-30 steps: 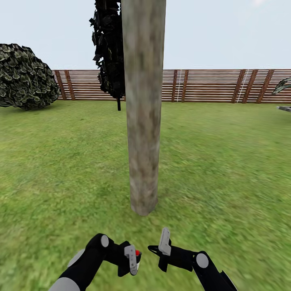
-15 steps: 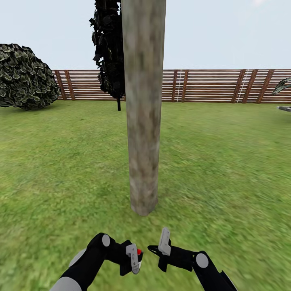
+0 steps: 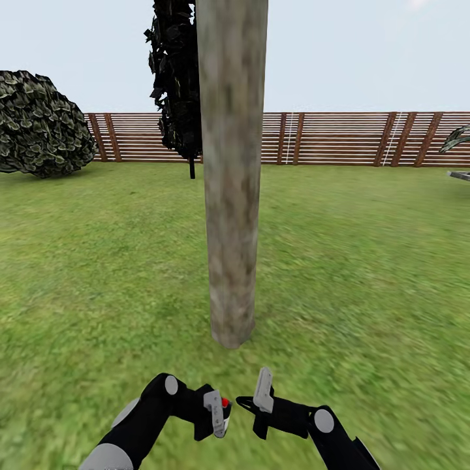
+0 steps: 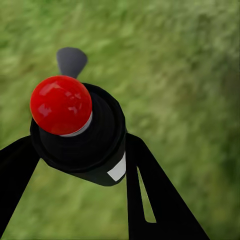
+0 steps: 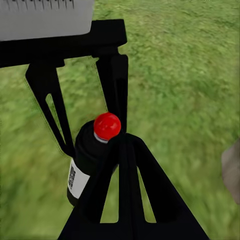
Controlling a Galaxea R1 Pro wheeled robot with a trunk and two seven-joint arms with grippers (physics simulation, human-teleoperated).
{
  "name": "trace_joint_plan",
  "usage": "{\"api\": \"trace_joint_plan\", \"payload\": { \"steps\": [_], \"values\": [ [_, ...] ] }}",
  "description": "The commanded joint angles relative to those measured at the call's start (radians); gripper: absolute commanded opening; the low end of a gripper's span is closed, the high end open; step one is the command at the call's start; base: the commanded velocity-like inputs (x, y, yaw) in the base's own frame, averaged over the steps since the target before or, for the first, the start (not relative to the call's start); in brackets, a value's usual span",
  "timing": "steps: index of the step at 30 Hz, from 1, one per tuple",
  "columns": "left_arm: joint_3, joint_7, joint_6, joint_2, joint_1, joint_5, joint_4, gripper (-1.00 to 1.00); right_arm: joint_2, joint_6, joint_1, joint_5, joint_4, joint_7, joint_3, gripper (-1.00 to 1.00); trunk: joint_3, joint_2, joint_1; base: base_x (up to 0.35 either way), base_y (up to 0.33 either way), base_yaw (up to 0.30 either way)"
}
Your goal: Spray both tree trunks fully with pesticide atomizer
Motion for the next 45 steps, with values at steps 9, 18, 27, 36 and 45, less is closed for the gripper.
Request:
{"api": "trace_joint_plan", "payload": {
  "steps": [9,18,27,36,45],
  "values": [
    [0.000,-0.007,-0.004,0.001,-0.001,0.039,0.004,-1.00,0.000,-0.005,0.000,0.008,-0.001,0.000,-0.002,-1.00,-0.001,0.000,0.000,0.000,0.000,0.000],
    [0.000,-0.007,-0.004,0.001,-0.001,0.043,0.005,-1.00,0.000,-0.005,0.000,0.008,-0.001,0.000,-0.002,-1.00,-0.001,0.000,0.000,0.000,0.000,0.000],
    [0.001,-0.010,-0.005,0.001,-0.001,0.046,0.006,-1.00,0.000,-0.005,0.000,0.008,-0.001,0.000,-0.001,-1.00,-0.001,0.000,0.000,0.000,0.000,0.000],
    [0.000,-0.014,-0.007,0.001,-0.002,0.080,0.006,-1.00,0.000,-0.005,0.000,0.008,0.001,0.000,-0.002,-1.00,-0.001,0.000,0.000,0.000,0.000,0.000],
    [0.000,-0.014,-0.007,0.001,-0.003,0.095,0.008,-1.00,0.000,-0.005,0.000,0.008,0.001,0.000,-0.002,-1.00,-0.001,0.000,0.000,0.000,0.000,0.000]
  ]
}}
